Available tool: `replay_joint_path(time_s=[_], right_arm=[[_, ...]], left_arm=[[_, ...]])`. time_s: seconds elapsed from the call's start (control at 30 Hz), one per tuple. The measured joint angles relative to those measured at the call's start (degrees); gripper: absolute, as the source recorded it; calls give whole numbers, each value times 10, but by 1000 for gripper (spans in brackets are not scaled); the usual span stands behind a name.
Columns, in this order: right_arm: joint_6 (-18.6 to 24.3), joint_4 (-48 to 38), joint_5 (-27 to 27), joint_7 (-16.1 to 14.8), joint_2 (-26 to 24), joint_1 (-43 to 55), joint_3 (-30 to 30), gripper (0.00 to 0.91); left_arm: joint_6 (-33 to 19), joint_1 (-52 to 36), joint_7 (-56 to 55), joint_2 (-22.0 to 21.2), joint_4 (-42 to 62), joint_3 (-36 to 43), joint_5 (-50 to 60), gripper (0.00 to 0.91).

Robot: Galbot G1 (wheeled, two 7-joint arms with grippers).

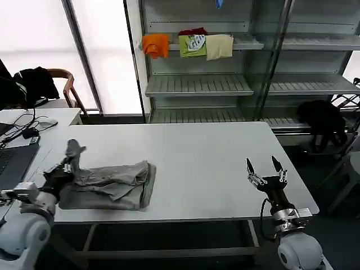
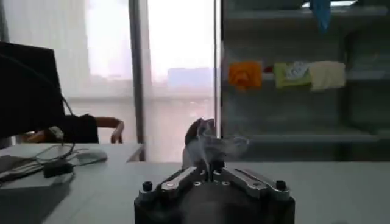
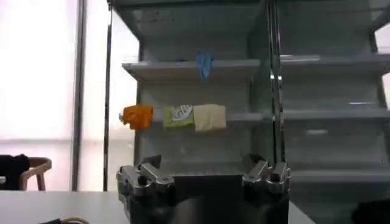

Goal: Fold and organize the clothes.

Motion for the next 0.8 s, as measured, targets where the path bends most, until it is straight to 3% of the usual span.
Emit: replay_joint_path(time_s=[0.43, 0.63, 0.67, 0.7, 0.8], right_arm=[[-1, 1, -3, 0, 2, 3, -6, 907], [0, 1, -3, 0, 2, 1, -6, 907], [0, 1, -3, 0, 2, 1, -5, 907], [1, 1, -3, 0, 2, 0, -5, 907], [1, 0, -2, 0, 1, 1, -5, 907]], left_arm=[[0, -20, -10, -47, -22, 120, 73, 20], [-1, -31, -11, -62, -20, 161, 100, 81], [-1, -32, -11, -63, -19, 166, 104, 605], [-1, -31, -9, -64, -19, 171, 108, 907], [1, -30, -5, -64, -20, 184, 122, 907]])
